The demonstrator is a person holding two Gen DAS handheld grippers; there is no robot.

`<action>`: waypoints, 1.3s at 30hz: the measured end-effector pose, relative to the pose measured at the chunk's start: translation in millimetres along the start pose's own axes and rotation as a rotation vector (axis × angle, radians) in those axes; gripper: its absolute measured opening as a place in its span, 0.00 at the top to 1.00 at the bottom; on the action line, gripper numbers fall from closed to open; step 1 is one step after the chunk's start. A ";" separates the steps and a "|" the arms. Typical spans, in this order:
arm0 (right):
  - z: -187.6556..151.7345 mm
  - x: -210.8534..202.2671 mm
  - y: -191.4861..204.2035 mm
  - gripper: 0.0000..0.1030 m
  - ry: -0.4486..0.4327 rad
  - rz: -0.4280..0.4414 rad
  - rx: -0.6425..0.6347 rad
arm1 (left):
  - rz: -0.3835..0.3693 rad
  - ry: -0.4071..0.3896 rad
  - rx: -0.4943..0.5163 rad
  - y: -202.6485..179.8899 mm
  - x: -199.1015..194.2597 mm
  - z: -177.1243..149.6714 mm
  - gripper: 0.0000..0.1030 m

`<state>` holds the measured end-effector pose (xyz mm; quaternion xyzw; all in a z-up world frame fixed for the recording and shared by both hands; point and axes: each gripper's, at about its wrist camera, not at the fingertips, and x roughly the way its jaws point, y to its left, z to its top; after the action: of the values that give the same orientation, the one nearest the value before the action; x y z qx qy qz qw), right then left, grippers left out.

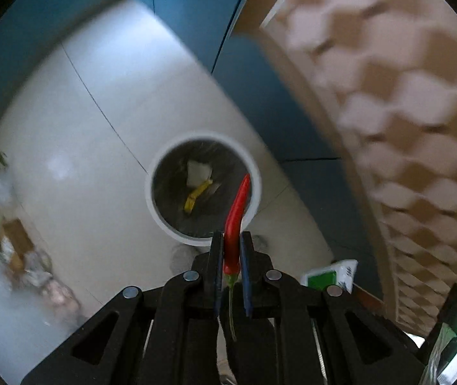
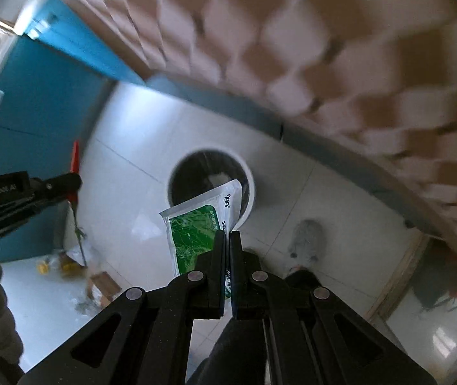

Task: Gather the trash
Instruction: 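Carry chili and sachet over the bin and release both, then move both tools back up to the counter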

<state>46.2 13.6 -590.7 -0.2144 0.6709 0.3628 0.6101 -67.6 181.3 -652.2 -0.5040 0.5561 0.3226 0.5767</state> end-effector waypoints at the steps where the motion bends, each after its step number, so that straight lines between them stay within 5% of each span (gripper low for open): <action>1: 2.4 26.3 0.4 0.98 0.012 -0.004 0.004 | 0.003 0.014 -0.013 8.0 23.6 4.0 0.93; 8: 29.0 205.2 0.5 0.98 0.100 -0.016 -0.009 | -0.014 0.115 -0.053 49.3 163.0 26.2 0.92; 13: 40.7 279.9 -4.6 0.91 0.148 -0.021 -0.035 | 0.000 0.136 -0.083 71.2 194.9 33.0 0.82; 15: 42.6 298.2 -6.7 0.88 0.176 -0.016 -0.036 | 0.034 0.116 -0.083 75.1 195.0 32.6 0.41; 18: 43.8 311.8 -13.0 0.66 0.204 -0.014 -0.028 | 0.088 0.074 -0.073 80.7 182.9 30.3 0.15; 20: 44.3 310.8 -15.8 0.47 0.200 -0.023 -0.039 | 0.146 0.050 -0.051 81.3 170.8 25.3 0.03; 24: 45.4 290.9 -6.8 0.11 0.178 -0.053 -0.101 | 0.226 -0.005 -0.029 79.2 135.2 11.7 0.02; 26: 44.2 270.5 -2.5 0.02 0.158 -0.086 -0.140 | 0.242 -0.026 -0.019 73.4 110.8 0.3 0.02; 39: 28.5 67.7 33.8 0.00 0.035 -0.136 -0.297 | 0.241 -0.154 0.042 17.5 -64.6 -69.4 0.01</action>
<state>29.4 67.2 -648.8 -0.3534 0.6046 0.4121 0.5830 -117.0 133.2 -584.9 -0.3954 0.5734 0.4156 0.5850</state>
